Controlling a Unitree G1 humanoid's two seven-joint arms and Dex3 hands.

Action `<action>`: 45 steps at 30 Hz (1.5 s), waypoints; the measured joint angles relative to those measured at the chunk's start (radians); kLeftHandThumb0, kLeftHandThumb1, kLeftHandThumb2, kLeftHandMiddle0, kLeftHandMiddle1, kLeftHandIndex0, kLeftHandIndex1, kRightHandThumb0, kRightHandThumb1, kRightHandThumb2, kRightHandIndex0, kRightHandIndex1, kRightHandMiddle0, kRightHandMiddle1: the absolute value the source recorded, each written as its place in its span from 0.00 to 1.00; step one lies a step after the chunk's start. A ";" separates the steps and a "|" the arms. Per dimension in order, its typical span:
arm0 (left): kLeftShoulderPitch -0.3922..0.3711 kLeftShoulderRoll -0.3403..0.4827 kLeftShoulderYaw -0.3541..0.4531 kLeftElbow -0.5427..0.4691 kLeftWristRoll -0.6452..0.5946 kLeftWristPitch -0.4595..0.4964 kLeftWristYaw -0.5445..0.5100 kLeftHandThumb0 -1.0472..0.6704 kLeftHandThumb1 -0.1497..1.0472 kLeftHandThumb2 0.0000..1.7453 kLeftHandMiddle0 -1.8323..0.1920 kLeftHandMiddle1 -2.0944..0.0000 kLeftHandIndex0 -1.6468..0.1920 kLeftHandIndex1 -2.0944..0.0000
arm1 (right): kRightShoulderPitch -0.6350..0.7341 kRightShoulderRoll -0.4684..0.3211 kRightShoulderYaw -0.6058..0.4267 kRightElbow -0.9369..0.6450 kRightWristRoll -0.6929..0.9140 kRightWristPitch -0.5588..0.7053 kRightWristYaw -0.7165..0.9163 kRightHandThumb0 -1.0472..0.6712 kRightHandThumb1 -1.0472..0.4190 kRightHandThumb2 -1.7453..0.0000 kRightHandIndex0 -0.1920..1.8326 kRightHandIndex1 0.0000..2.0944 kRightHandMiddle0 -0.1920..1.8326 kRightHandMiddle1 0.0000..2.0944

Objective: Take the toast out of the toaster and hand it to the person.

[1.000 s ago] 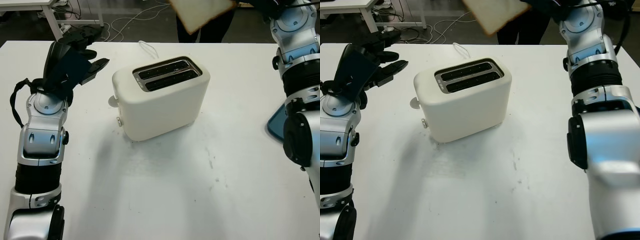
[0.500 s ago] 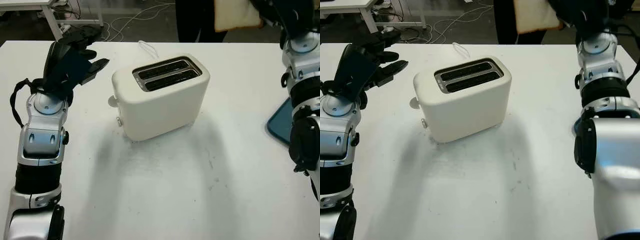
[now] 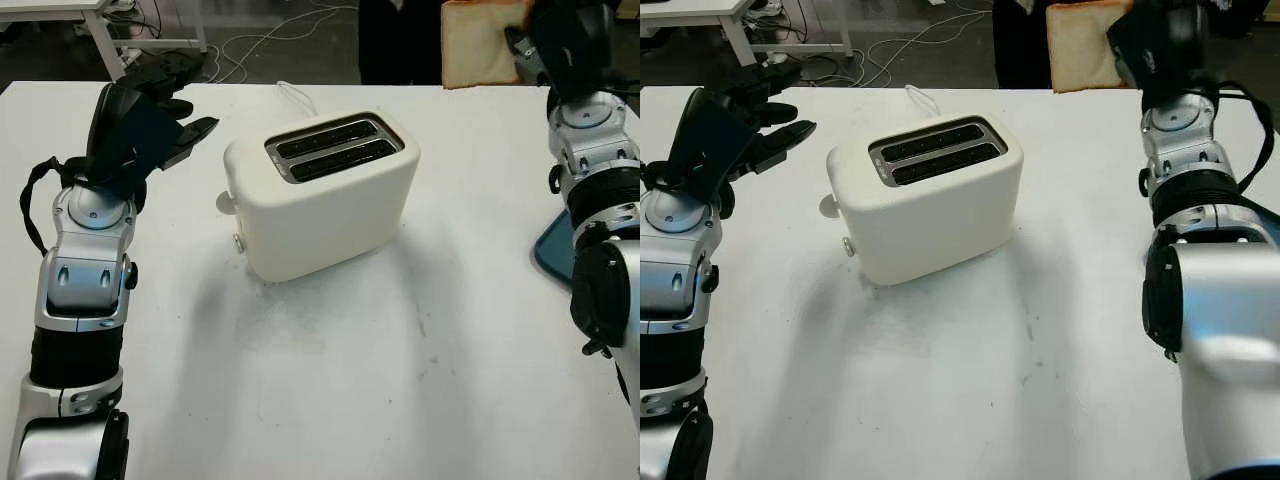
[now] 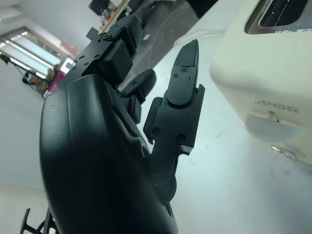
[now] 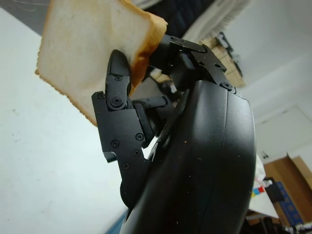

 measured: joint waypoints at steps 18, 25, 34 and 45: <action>0.000 0.000 0.000 0.000 0.000 0.005 0.002 0.47 0.89 0.08 0.76 0.65 0.59 0.99 | 0.079 0.036 0.009 0.022 -0.003 0.027 -0.021 0.49 0.09 0.79 0.54 0.83 0.37 0.83; 0.000 0.000 0.000 -0.003 0.000 0.010 0.003 0.46 0.89 0.08 0.75 0.66 0.59 0.98 | 0.102 0.045 0.002 0.032 -0.002 0.035 -0.021 0.48 0.09 0.80 0.54 0.83 0.37 0.83; 0.000 0.000 0.001 -0.006 0.000 0.012 0.003 0.46 0.89 0.07 0.75 0.66 0.58 0.98 | 0.113 0.049 0.002 0.032 -0.003 0.035 -0.025 0.48 0.09 0.80 0.53 0.83 0.37 0.83; 0.000 0.000 0.002 -0.006 0.000 0.012 0.003 0.47 0.89 0.09 0.75 0.66 0.59 0.99 | 0.113 0.049 0.001 0.032 -0.002 0.035 -0.025 0.54 0.09 0.79 0.49 0.83 0.30 0.83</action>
